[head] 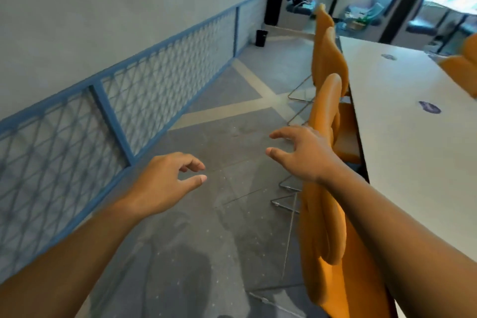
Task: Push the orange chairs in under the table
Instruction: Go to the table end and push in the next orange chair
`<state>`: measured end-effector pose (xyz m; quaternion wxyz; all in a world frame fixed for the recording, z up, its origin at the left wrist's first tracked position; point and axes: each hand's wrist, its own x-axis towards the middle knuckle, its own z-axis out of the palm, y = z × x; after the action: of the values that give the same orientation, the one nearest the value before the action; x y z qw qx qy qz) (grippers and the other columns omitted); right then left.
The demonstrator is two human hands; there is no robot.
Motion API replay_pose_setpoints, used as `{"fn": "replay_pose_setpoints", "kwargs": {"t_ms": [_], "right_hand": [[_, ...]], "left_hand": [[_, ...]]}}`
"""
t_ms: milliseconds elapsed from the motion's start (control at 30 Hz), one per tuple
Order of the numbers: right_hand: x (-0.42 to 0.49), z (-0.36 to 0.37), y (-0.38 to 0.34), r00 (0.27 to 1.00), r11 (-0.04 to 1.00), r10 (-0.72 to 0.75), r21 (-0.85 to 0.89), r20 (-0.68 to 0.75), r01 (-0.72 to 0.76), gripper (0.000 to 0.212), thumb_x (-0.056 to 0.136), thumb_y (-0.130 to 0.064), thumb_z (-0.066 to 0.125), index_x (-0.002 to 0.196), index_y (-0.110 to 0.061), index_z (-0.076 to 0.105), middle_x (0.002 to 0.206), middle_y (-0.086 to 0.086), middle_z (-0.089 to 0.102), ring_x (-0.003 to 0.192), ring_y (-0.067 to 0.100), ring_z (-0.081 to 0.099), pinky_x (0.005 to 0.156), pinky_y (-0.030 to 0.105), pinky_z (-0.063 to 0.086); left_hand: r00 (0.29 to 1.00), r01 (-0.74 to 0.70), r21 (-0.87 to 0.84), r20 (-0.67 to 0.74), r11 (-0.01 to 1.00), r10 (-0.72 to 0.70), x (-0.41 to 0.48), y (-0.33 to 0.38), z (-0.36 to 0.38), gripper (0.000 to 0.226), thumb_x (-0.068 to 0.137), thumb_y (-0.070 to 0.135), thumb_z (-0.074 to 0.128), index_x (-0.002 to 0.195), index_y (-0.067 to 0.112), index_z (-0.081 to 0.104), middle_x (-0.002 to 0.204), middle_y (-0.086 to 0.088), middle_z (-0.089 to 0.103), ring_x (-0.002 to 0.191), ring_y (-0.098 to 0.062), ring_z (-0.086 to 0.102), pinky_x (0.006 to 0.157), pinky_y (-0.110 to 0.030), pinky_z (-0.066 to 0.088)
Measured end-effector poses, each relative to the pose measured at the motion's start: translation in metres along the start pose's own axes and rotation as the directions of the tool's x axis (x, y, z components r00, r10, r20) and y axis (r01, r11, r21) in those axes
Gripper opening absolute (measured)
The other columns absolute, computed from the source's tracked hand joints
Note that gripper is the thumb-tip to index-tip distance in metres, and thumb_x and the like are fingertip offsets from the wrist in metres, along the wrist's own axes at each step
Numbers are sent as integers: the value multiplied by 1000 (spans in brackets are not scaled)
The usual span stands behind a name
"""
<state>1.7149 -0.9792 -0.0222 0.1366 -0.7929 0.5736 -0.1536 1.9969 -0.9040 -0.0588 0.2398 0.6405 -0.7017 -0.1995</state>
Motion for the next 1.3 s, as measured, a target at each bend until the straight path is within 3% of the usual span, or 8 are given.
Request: {"fn": "replay_pose_setpoints", "kwargs": {"t_ms": [233,400,533,767,967,1067,1167,1300], "right_hand": [[45,-16,53,964,970,235,-36,-121,-241,48,91,-55,60,135,-35,58,144,-2,52,137,26,41,109,54,38],[83,-21,101,909,919,388,-9,-151,-393,65,90,-57,61,148,-32,44,154,0,42,139,26,41,108,48,40],[106,-19,131,855,857,515,69,-64,-511,91,84,-70,59,156,-27,24,155,4,42,131,29,51,102,50,50],[125,-7,142,784,767,615,164,86,-620,100,85,-74,54,159,-20,15,144,6,52,116,23,60,93,39,55],[125,-5,138,750,722,654,216,96,-657,95,85,-75,52,159,-29,14,137,-3,56,105,14,63,88,32,57],[125,-7,130,714,675,690,249,121,-695,86,87,-70,54,157,-33,19,135,-6,57,103,13,62,84,26,54],[125,-7,121,650,601,749,283,128,-748,76,89,-66,55,153,-35,28,135,-7,57,102,12,60,79,22,48],[128,-1,106,535,488,840,303,91,-818,70,87,-67,57,147,-35,38,133,-7,58,105,14,60,87,30,53]], "left_hand": [[973,-190,-39,128,981,193,122,11,26,24,83,40,71,104,28,70,103,14,66,98,-4,59,84,-23,45],[921,-322,-77,205,944,331,210,34,54,24,84,41,70,105,29,68,103,14,66,96,-2,58,76,-11,39],[873,-395,-123,259,910,414,275,61,70,26,84,42,69,107,29,68,105,14,65,99,-4,58,81,-17,43],[778,-531,-153,303,833,551,353,113,102,36,87,40,66,120,28,62,119,11,61,108,-2,52,87,-18,37],[624,-676,-227,330,701,708,402,149,135,48,90,46,59,135,31,51,142,10,47,131,-9,40,106,-26,32],[521,-725,-282,373,628,768,420,161,147,49,92,49,53,139,35,46,149,11,40,142,-12,27,116,-41,25],[392,-779,-304,446,549,804,437,170,158,46,94,52,46,137,38,48,149,15,39,147,-13,13,119,-52,11],[239,-852,-304,498,426,833,453,171,167,47,90,62,36,128,40,54,145,19,44,148,-12,10,118,-55,2]]}}
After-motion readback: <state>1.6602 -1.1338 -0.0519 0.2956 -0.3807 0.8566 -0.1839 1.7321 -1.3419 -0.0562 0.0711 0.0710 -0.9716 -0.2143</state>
